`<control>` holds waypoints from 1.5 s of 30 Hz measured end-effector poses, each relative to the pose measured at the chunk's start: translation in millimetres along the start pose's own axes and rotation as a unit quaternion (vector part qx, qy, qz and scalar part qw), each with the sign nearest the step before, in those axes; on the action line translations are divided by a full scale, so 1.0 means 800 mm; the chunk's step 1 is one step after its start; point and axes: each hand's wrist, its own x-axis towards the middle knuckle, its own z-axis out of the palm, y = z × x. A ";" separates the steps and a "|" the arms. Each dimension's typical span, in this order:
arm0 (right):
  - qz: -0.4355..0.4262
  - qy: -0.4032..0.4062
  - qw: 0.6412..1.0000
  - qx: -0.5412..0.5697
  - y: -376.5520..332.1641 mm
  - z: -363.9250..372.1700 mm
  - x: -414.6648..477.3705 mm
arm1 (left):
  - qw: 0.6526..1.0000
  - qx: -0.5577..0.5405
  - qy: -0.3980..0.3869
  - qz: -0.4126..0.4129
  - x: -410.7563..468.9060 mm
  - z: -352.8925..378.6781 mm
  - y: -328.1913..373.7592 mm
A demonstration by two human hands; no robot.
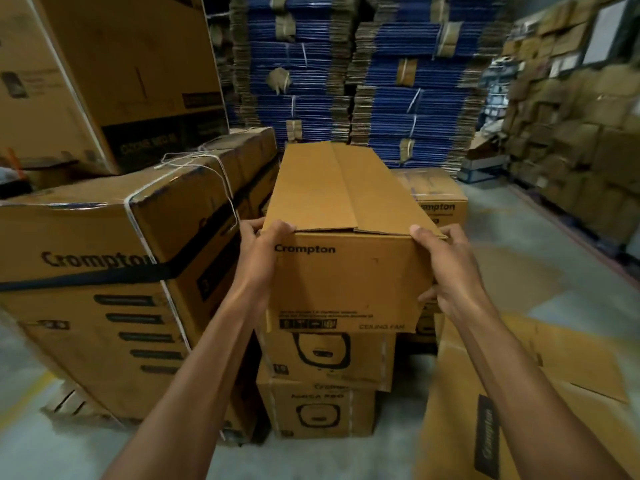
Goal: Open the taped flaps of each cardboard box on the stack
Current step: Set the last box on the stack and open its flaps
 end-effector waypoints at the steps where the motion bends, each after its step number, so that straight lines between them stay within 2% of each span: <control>1: 0.002 0.006 1.000 -0.002 0.004 0.018 0.005 | 1.000 0.000 -0.003 -0.004 0.018 -0.009 -0.008; 9: 0.024 0.058 0.998 -0.024 0.025 0.137 0.050 | 0.997 -0.017 -0.041 -0.059 0.151 -0.060 -0.065; 13: 0.030 0.073 0.997 -0.017 0.032 0.166 0.078 | 0.995 -0.043 -0.061 -0.066 0.192 -0.063 -0.087; 21: 0.039 0.106 0.993 0.023 0.051 0.199 0.124 | 0.993 -0.001 -0.093 -0.074 0.258 -0.042 -0.112; 23: 0.037 0.105 0.992 0.062 0.059 0.199 0.128 | 0.993 0.024 -0.100 -0.052 0.266 -0.038 -0.112; 25: 0.039 0.125 0.983 0.129 0.081 0.201 0.122 | 0.989 0.112 -0.083 0.050 0.272 -0.038 -0.113; 26: 0.049 0.148 0.974 0.164 0.098 0.204 0.113 | 0.972 0.181 -0.072 0.130 0.275 -0.037 -0.111; 27: 0.069 0.175 0.964 0.188 0.121 0.209 0.102 | 0.940 0.255 -0.067 0.216 0.276 -0.035 -0.107; 29: 0.135 0.196 0.948 0.210 0.171 0.225 0.081 | 0.860 0.366 -0.102 0.339 0.274 -0.022 -0.092; 32: 0.274 0.102 0.907 0.304 0.218 0.253 0.061 | 0.784 0.466 -0.173 0.371 0.271 0.010 -0.074; 35: 0.311 0.037 0.860 0.403 0.217 0.274 0.062 | 0.725 0.538 -0.209 0.376 0.272 0.039 -0.067; 38: 0.300 0.036 0.843 0.444 0.205 0.284 0.079 | 0.715 0.553 -0.226 0.364 0.274 0.054 -0.072; 42: 0.319 0.040 0.831 0.453 0.200 0.283 0.094 | 0.709 0.570 -0.212 0.357 0.275 0.059 -0.090; 45: 0.326 0.035 0.824 0.462 0.206 0.282 0.099 | 0.715 0.569 -0.216 0.345 0.275 0.059 -0.101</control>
